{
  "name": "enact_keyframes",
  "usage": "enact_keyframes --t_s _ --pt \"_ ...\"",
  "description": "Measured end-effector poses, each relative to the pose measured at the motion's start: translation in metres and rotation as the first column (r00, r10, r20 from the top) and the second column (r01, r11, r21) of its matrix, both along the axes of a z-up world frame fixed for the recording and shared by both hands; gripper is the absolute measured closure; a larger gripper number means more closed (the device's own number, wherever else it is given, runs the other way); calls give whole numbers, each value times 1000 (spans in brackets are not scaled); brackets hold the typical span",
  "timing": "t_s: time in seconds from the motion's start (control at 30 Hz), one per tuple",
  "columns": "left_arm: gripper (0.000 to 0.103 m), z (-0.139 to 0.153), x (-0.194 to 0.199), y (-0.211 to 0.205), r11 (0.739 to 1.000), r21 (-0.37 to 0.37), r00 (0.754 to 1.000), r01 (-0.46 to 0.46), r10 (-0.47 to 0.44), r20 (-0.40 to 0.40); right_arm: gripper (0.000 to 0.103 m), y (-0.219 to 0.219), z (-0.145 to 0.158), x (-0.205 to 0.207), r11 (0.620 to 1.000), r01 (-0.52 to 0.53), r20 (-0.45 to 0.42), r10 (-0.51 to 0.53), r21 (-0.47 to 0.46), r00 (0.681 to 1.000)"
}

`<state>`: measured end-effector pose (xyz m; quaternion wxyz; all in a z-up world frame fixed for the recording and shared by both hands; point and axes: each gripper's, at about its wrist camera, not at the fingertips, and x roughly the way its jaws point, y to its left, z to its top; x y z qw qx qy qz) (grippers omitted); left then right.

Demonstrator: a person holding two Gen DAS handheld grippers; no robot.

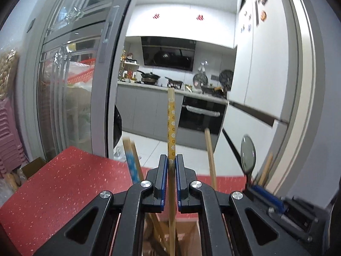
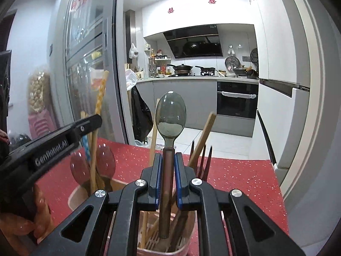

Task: Organize utensils
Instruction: 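Carry the spoon and chopstick to the beige caddy and lower them in, then open both tools and pull them back from the caddy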

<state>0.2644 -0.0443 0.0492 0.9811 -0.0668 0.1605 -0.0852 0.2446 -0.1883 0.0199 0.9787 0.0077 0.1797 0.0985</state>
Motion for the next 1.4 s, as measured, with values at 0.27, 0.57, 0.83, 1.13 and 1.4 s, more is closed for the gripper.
enact_keyframes --t_s 0.27,0.57,0.83,1.13,1.4 --pt "71 -13 -11 -6 995 98 998 -16 23 -63 91 6 -8 -7 999 -26 -23 25 -35 999" --pt "71 -12 -16 -2 992 123 994 -24 37 -105 89 -2 -10 -3 999 -47 -120 49 15 992" --pt "71 -10 -17 0 992 125 991 -25 41 -128 63 -10 -3 -14 996 -42 -145 53 80 988" --pt "71 -4 -18 6 992 117 988 -39 56 -145 61 -31 11 -38 985 5 -150 21 171 988" --pt "70 -1 -23 6 992 120 987 -26 45 -157 61 -39 16 -55 981 25 -160 6 194 987"
